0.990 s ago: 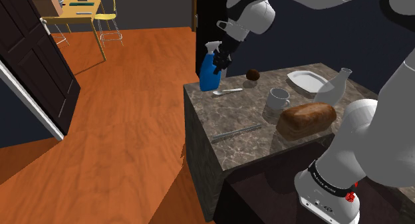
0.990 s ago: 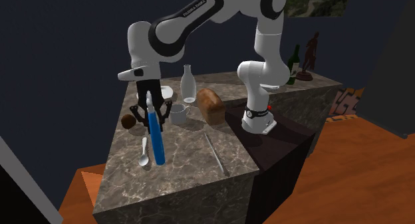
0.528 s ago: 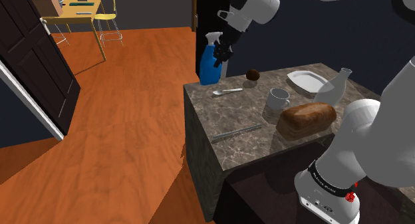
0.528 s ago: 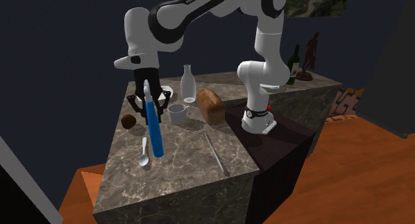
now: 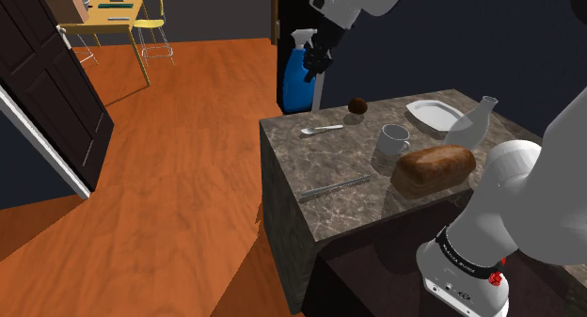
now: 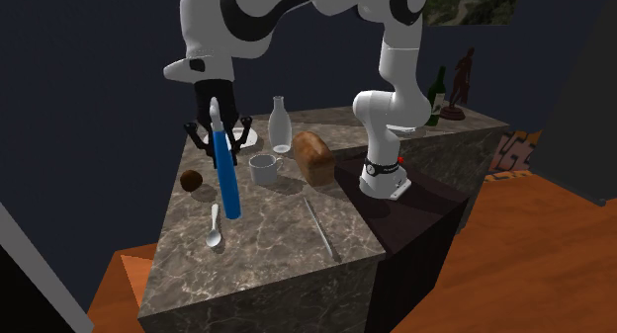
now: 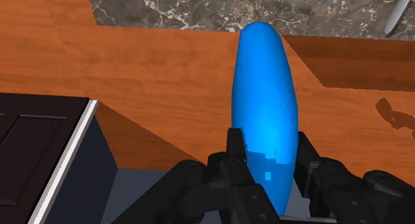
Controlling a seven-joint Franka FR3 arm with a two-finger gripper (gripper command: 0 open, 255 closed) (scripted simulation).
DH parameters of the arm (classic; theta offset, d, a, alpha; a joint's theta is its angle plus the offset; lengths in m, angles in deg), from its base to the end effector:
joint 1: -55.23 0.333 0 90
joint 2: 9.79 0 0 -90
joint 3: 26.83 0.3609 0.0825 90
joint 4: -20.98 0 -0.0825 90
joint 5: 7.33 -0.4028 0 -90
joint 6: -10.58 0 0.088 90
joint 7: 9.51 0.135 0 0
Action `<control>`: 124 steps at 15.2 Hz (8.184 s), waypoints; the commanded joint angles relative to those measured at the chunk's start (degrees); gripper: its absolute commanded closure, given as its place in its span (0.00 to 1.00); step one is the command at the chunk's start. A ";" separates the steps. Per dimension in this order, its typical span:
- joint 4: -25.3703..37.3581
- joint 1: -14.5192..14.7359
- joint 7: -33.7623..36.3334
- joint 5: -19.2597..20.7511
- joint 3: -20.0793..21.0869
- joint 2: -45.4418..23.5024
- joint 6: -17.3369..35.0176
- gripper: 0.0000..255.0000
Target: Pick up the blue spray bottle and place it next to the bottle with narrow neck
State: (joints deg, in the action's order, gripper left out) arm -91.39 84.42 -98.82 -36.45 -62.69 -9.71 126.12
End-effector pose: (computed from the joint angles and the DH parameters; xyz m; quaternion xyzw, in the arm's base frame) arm 0.5863 -0.0276 0.4975 -0.7939 -0.5622 -0.1893 0.1338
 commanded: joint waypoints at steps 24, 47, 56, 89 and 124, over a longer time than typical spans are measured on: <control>17.81 -0.52 8.00 3.05 -0.55 0.70 -16.76 1.00; 1.70 -11.76 -2.97 20.75 -7.01 27.57 -27.03 1.00; 4.19 -15.68 -11.48 26.58 -13.93 31.77 -34.68 1.00; 47.31 13.52 -43.05 49.45 -62.86 39.48 -58.92 1.00; 16.56 1.30 -43.74 54.26 -63.31 44.41 -33.36 1.00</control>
State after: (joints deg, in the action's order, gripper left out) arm -74.32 85.63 -142.61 17.52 -125.70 34.43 92.09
